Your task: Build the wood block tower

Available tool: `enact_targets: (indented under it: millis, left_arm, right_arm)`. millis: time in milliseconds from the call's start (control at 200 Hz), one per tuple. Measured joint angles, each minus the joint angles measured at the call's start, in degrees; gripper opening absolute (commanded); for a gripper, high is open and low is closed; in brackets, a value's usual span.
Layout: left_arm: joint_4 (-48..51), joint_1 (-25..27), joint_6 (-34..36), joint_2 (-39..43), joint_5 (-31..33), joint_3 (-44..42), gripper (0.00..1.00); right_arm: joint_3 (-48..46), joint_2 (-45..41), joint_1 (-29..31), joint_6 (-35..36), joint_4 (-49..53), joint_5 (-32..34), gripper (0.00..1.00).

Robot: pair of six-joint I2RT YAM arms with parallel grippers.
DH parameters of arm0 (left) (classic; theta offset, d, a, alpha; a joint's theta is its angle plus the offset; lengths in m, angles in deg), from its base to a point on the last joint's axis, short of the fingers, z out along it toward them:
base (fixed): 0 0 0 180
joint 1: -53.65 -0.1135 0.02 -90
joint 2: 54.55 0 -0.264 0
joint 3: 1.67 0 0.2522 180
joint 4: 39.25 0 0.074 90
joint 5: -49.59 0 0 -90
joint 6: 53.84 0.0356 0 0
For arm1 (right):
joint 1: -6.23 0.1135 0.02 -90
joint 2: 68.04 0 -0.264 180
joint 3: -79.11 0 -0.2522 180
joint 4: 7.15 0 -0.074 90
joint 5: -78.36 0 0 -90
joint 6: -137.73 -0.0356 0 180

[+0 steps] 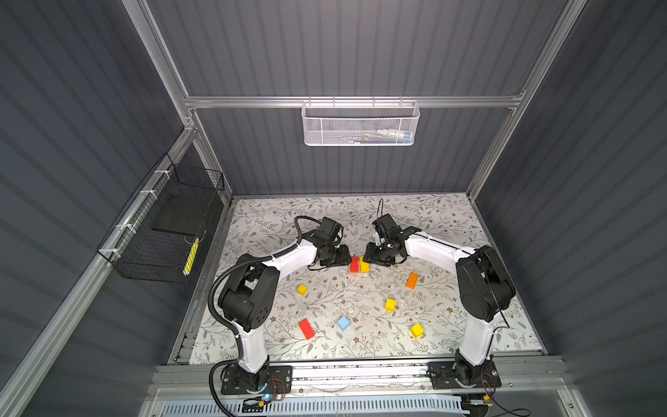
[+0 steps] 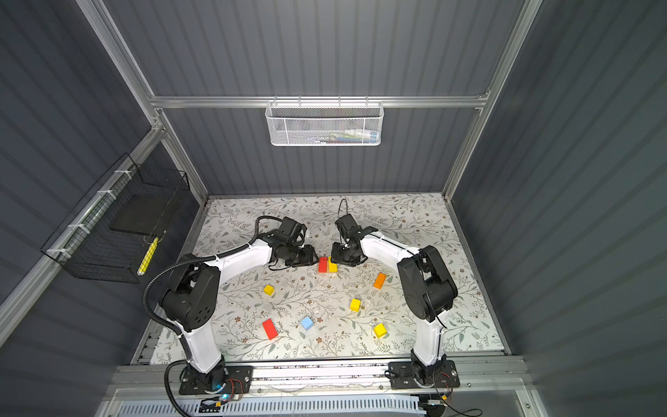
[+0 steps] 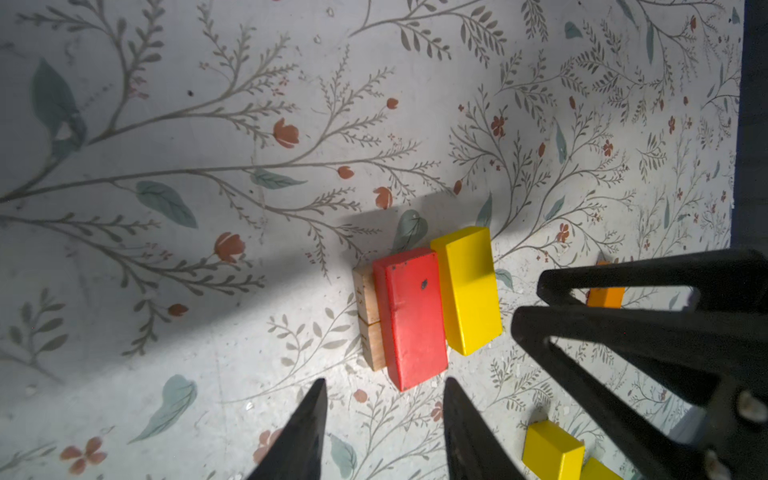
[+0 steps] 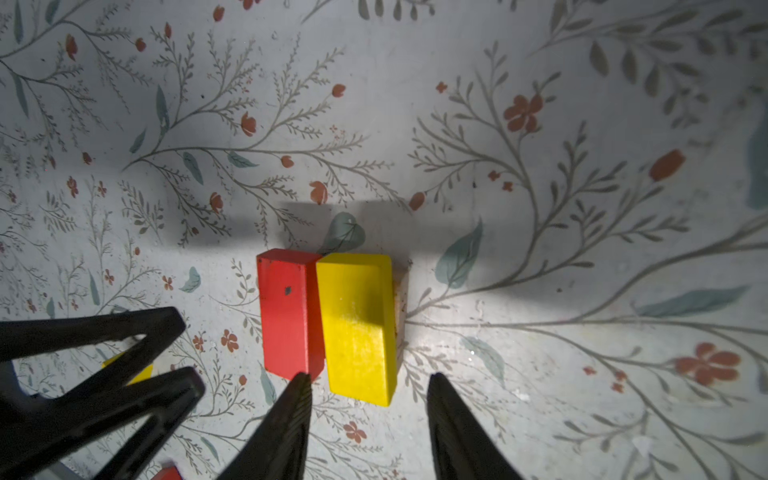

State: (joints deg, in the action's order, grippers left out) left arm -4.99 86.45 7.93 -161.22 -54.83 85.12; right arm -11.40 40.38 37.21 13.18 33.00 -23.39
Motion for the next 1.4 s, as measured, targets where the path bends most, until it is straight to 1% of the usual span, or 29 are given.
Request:
enact_targets:
  millis: [140,355,635,1001,1396]
  left_arm:
    - [-0.4,0.0,0.0,-0.6,-1.7,0.4,0.44]
    - [-0.9,0.0,0.0,-2.8,-2.9,1.2,0.42]
    - [-0.9,0.1,0.1,-3.9,-4.7,1.6,0.38]
    - [-1.8,0.1,0.0,-5.6,-5.2,1.9,0.35]
    - [-2.6,0.1,0.0,-5.6,-5.2,1.9,0.30]
  right_arm:
    - [-0.2,0.2,-0.2,-0.1,-1.2,-1.0,0.51]
    - [-0.5,0.8,-0.7,-0.4,-2.6,-1.7,0.52]
    - [-1.2,2.1,-0.7,-1.3,-3.2,-2.4,0.49]
    - [-1.4,3.1,-0.7,-1.7,-3.8,-3.1,0.46]
    - [-1.4,3.2,-0.7,-2.6,-4.0,-3.7,0.43]
